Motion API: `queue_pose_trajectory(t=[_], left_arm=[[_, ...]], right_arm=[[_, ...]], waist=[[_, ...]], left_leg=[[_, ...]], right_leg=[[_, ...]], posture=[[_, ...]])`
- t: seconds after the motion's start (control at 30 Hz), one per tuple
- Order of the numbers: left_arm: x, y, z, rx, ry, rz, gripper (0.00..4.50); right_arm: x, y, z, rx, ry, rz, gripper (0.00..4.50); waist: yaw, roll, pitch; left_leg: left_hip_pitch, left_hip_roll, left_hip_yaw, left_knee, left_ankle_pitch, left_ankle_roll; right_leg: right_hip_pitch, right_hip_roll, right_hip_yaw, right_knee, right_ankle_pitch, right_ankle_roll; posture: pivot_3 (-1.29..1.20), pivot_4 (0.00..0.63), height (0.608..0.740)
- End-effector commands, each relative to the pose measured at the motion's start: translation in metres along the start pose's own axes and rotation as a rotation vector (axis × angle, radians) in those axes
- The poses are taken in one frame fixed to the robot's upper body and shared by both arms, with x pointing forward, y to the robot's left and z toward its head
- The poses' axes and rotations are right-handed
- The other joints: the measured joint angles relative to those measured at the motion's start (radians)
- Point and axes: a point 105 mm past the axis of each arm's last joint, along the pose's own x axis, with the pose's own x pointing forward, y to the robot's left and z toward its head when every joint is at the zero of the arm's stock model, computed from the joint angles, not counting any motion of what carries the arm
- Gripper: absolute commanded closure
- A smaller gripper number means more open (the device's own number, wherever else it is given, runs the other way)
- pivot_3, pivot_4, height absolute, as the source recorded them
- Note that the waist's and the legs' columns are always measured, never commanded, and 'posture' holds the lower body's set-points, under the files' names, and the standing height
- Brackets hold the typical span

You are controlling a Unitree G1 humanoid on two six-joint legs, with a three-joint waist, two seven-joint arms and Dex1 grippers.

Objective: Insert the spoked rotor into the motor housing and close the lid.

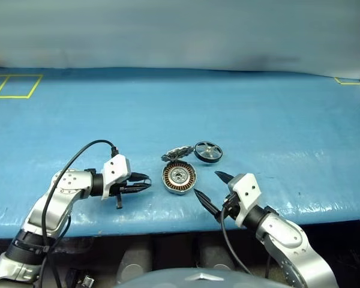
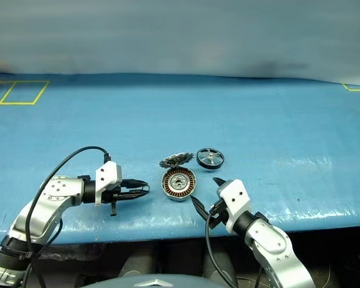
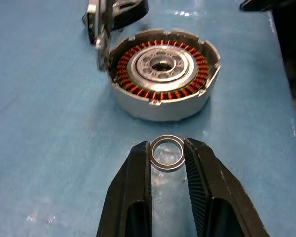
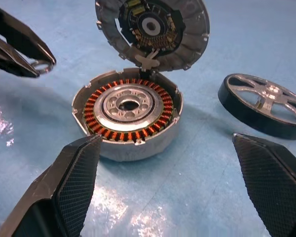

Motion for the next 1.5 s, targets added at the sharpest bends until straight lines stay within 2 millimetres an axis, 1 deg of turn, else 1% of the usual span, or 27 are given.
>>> queue_pose_trajectory(t=[0.03,0.13,0.23,0.33,0.43,0.53,0.73,0.83,1.03,1.27,1.5], left_arm=[[0.009,-0.015,0.026,0.014,-0.072,-0.051,3.85],[0.018,-0.023,0.032,0.013,-0.095,-0.081,3.85],[0.033,-0.024,0.034,0.021,-0.083,-0.033,3.85],[0.046,-0.029,0.034,-0.010,-0.085,-0.008,3.85],[0.055,-0.025,0.035,-0.045,-0.085,0.058,3.85],[0.058,-0.020,0.036,-0.057,-0.079,0.119,3.85],[0.061,-0.002,0.031,-0.082,-0.021,0.275,3.85],[0.063,0.004,0.030,-0.094,-0.010,0.305,3.85],[0.067,0.002,0.027,-0.104,0.003,0.285,3.85],[0.075,-0.004,0.015,-0.154,0.047,0.246,3.85],[0.084,-0.004,0.014,-0.144,0.050,0.231,3.85]], right_arm=[[0.002,0.002,0.007,-0.016,-0.034,0.011,0.00],[0.005,0.004,0.006,-0.021,-0.031,0.017,0.00],[0.005,0.005,0.006,-0.022,-0.033,0.014,0.00],[0.004,0.004,0.005,-0.019,-0.036,-0.005,0.00],[0.003,0.004,0.004,-0.014,-0.039,-0.017,0.00],[0.003,0.005,0.003,-0.014,-0.038,-0.023,0.00],[0.002,0.004,0.003,-0.013,-0.039,-0.026,0.00],[0.003,0.005,0.003,-0.016,-0.039,-0.024,0.00],[0.004,0.005,0.003,-0.023,-0.038,-0.018,0.00],[0.005,0.004,0.004,-0.030,-0.038,-0.018,0.00],[0.005,0.004,0.003,-0.027,-0.032,-0.024,0.00]], waist=[[0.000,0.000,0.000],[0.000,0.000,0.000],[0.000,0.000,0.000],[0.001,0.000,0.000],[0.001,-0.001,0.000],[0.000,-0.001,0.000],[0.000,-0.001,0.000],[0.001,-0.001,0.000],[0.000,-0.001,0.000],[0.001,-0.001,0.000],[0.002,-0.001,0.000]], left_leg=[[0.000,0.000,0.000,0.000,0.000,0.000],[0.000,-0.002,0.000,0.000,0.000,0.000],[0.000,-0.004,0.000,0.000,0.000,0.000],[0.000,-0.005,0.000,0.000,0.000,0.000],[0.000,-0.005,0.000,0.000,0.000,0.000],[0.000,-0.005,0.000,0.000,0.000,0.000],[0.000,-0.005,0.000,0.000,0.000,0.000],[0.000,-0.005,0.000,0.000,0.000,0.000],[0.000,-0.005,-0.001,0.000,0.000,0.000],[0.000,-0.005,0.000,0.000,0.000,0.000],[0.000,-0.006,-0.001,0.000,0.000,0.000]], right_leg=[[0.000,0.000,0.000,0.000,0.000,0.000],[0.000,0.001,0.000,0.000,0.000,0.000],[0.000,0.001,0.000,0.000,0.000,-0.001],[0.000,0.001,0.000,0.000,0.000,0.000],[0.000,0.001,0.001,0.000,0.000,0.000],[0.000,0.001,0.001,0.000,0.000,0.000],[0.000,0.001,0.001,0.000,0.000,0.001],[0.000,0.001,0.001,0.000,0.000,0.000],[0.000,0.001,0.001,0.000,0.001,-0.001],[0.000,0.001,0.001,0.000,0.001,-0.001],[0.001,0.001,0.001,0.000,0.001,-0.001]], posture=[[0.00,0.150,0.740],[0.00,0.150,0.740],[0.00,0.150,0.740],[0.00,0.150,0.740],[0.00,0.150,0.740],[0.00,0.150,0.740],[0.00,0.150,0.740],[0.00,0.150,0.740],[0.00,0.150,0.740],[0.00,0.150,0.740],[0.00,0.150,0.740]])
